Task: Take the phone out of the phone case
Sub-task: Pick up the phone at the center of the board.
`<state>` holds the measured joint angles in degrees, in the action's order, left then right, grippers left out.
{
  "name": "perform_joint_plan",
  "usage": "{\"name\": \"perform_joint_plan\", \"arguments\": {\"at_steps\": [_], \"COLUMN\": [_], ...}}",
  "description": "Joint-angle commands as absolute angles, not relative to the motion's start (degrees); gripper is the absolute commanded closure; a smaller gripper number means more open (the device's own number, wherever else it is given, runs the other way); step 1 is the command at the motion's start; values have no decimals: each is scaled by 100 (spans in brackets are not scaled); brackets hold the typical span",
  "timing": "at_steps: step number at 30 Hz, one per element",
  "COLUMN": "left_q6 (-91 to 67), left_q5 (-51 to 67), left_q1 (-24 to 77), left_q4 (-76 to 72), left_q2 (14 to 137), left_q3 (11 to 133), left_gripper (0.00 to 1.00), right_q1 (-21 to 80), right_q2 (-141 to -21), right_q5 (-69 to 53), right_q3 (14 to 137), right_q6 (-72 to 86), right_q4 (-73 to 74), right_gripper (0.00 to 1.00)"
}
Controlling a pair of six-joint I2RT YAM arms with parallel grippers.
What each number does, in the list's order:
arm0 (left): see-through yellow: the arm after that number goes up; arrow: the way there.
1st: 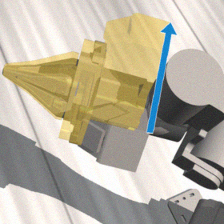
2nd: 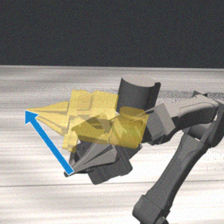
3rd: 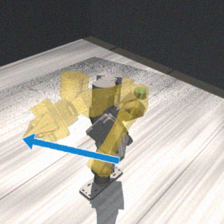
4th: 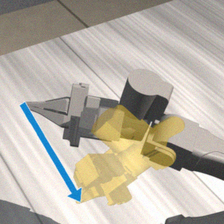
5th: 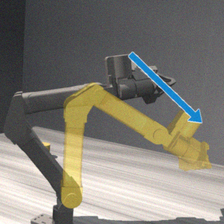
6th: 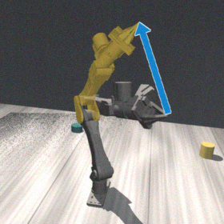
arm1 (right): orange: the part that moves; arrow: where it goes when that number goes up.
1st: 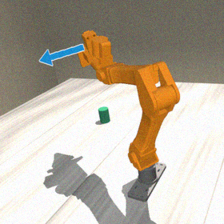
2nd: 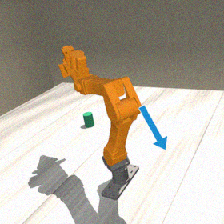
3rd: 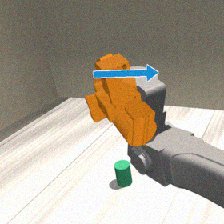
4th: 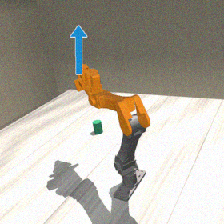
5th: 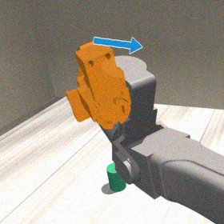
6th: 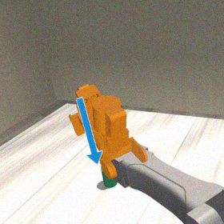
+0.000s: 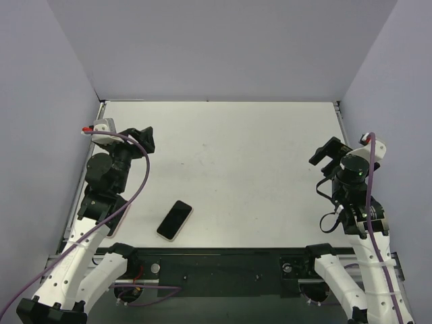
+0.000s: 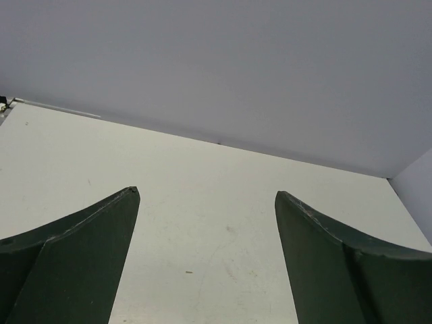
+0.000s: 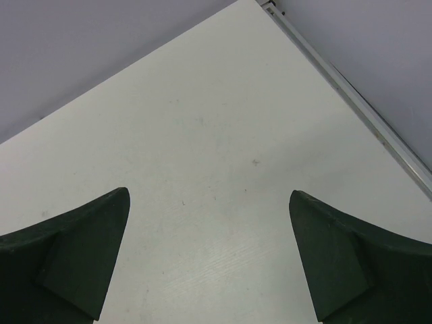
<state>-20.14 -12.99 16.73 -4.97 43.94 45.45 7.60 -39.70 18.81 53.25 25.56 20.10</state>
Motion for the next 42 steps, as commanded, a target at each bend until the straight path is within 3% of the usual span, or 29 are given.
{"name": "perform_joint_plan", "arguments": {"at_steps": [1, 10, 17, 26, 36, 42], "left_q6": [-1898, -2047, -2636, -3031, -3928, -4517], "left_q5": [-1257, -1739, -2391, -318, 509, 282], "left_q1": [1670, 1810, 2004, 2004, 2136, 2513], "left_q4": [-730, -572, 1954, 2908, 2568, 2294], "left_q2": [4394, 4534, 5553, 5941, 6258, 6337], "left_q3": [4685, 4667, 5370, 4781, 3727, 3165], "left_gripper": [8, 8, 7, 8, 9, 9], "right_q1": [791, 791, 729, 729, 747, 747], "right_q2": [-3973, -4183, -4271, -4517, -4166, -4114], "right_q5": [2276, 1872, 968, 370, -228, -334], "right_q3": [5308, 5212, 5002, 4869, 4544, 4544], "right_q6": [2751, 3014, 2822, 2672, 2698, 2646], "right_q4": [2039, 2294, 2128, 1899, 1389, 1406], "right_gripper": [1, 1, 1, 1, 2, 2]}}
